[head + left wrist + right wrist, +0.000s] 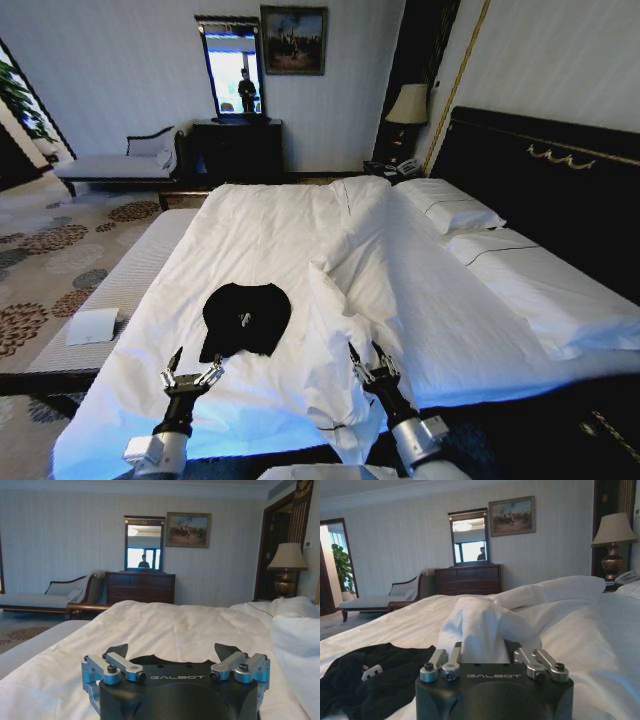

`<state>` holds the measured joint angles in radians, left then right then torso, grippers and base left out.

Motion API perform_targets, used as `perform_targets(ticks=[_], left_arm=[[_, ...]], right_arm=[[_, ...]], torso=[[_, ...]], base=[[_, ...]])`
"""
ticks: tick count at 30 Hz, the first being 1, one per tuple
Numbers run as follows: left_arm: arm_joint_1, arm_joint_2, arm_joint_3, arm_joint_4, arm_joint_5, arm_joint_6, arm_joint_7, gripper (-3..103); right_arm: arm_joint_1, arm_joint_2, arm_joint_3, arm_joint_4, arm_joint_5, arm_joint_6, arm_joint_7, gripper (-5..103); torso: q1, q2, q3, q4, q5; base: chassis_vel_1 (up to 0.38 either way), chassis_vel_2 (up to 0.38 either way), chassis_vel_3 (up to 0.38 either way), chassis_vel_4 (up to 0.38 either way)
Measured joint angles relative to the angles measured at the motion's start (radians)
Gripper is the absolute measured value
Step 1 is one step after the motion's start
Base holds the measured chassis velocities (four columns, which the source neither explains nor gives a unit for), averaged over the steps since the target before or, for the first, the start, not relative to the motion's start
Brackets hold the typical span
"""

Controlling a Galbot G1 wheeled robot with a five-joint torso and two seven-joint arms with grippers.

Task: Fold the clothes on the bed.

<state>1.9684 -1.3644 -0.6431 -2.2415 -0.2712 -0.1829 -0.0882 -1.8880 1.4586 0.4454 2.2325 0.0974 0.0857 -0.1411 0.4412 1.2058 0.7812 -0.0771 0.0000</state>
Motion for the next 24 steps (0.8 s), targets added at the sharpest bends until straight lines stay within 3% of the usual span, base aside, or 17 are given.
perform_targets(ticks=[2, 4, 8, 11, 24], left_arm=[[-0.002, 0.000, 0.003, 0.000, 0.001, 0.001, 0.000, 98], [-0.003, 0.000, 0.004, 0.000, 0.002, 0.001, 0.000, 97], [-0.003, 0.002, 0.005, 0.000, 0.004, 0.001, 0.000, 97], [-0.003, 0.004, 0.006, -0.002, 0.005, 0.002, -0.001, 94], [-0.005, 0.010, 0.010, -0.003, 0.012, 0.003, -0.001, 99]], right_arm=[[-0.001, 0.002, 0.000, -0.001, -0.003, 0.006, 0.000, 32], [-0.002, 0.003, 0.000, -0.001, -0.004, 0.008, 0.000, 32], [-0.003, 0.002, 0.002, 0.002, -0.007, 0.013, 0.003, 10], [-0.004, 0.002, 0.006, 0.005, -0.007, 0.015, 0.004, 2], [-0.015, 0.027, 0.015, 0.017, -0.023, 0.021, 0.036, 0]], torso=[[0.000, 0.000, 0.000, 0.0000, 0.0000], [0.000, 0.000, 0.000, 0.0000, 0.0000], [0.000, 0.000, 0.000, 0.0000, 0.0000], [0.000, 0.000, 0.000, 0.0000, 0.0000], [0.000, 0.000, 0.000, 0.0000, 0.0000]], base=[[0.000, 0.000, 0.000, 0.000], [0.000, 0.000, 0.000, 0.000], [0.000, 0.000, 0.000, 0.000], [0.000, 0.000, 0.000, 0.000], [0.000, 0.000, 0.000, 0.000]])
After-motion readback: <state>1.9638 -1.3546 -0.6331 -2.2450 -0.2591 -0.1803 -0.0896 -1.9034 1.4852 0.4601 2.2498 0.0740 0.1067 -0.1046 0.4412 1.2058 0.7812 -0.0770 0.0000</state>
